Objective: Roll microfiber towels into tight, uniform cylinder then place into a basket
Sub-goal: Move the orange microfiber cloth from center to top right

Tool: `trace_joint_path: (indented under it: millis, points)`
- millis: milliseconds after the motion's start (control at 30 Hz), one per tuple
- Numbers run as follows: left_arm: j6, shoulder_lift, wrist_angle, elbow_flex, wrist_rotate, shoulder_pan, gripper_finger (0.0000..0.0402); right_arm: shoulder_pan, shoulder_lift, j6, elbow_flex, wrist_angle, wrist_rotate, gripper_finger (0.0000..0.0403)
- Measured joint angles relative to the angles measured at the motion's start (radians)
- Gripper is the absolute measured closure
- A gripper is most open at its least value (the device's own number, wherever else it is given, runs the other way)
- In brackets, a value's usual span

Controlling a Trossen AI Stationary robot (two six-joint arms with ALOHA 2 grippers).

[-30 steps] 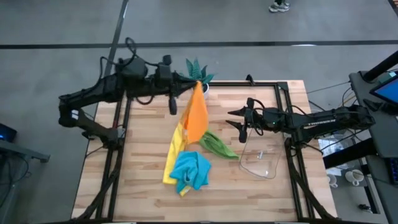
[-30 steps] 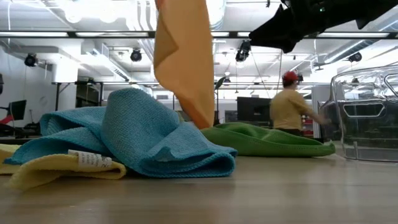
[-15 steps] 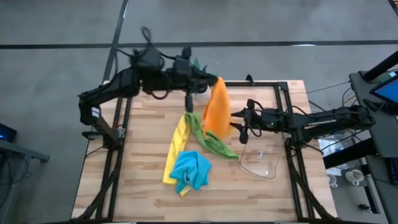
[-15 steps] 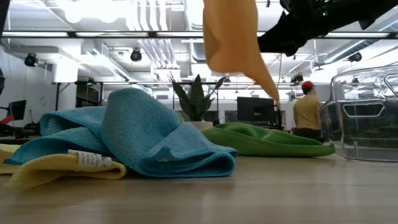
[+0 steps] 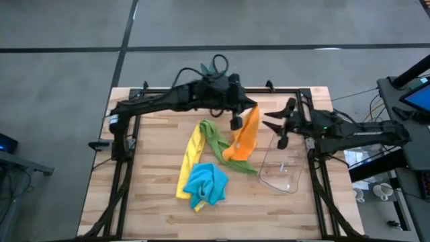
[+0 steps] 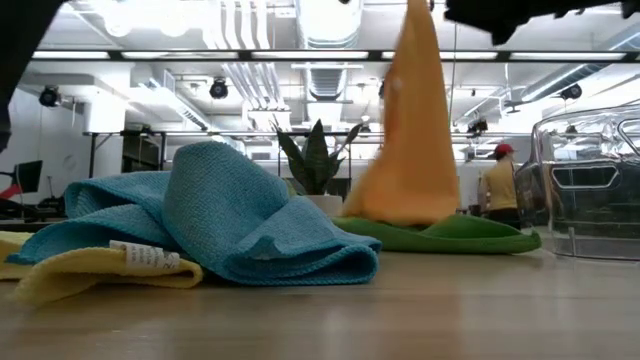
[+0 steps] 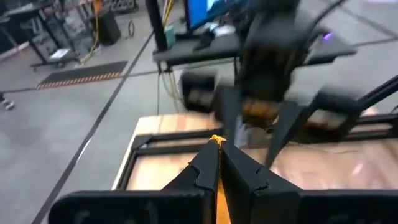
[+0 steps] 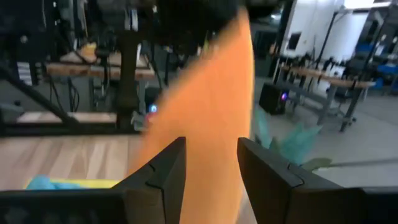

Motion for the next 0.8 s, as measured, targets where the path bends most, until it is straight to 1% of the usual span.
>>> trace_joint_path:
  millis: [133,300,400,567,700,800]
  points:
    - [0.000,0.072,0.077,-0.006,0.002,0.052,0.0401,0.000,-0.093,-0.007,0.000,-0.010,0.000,0.0264]
    - [-0.052,0.188,0.169,0.000,0.091,0.116,0.0401,0.000,-0.168,-0.025,0.000,-0.011,-0.001,0.0262]
    - [-0.071,0.251,0.177,-0.002,0.106,0.144,0.0401,0.000,-0.190,-0.031,0.000,-0.013,-0.001,0.0262]
    - [-0.079,0.323,0.109,-0.026,0.105,0.182,0.0401,0.000,-0.197,-0.032,0.000,-0.019,-0.001,0.0265]
    - [-0.077,0.374,0.055,-0.028,0.100,0.183,0.0402,0.000,-0.191,-0.032,0.000,-0.036,-0.001,0.0266]
    - [-0.072,0.395,0.050,-0.028,0.101,0.181,0.0394,0.000,-0.189,-0.032,0.000,-0.039,-0.001,0.0264]
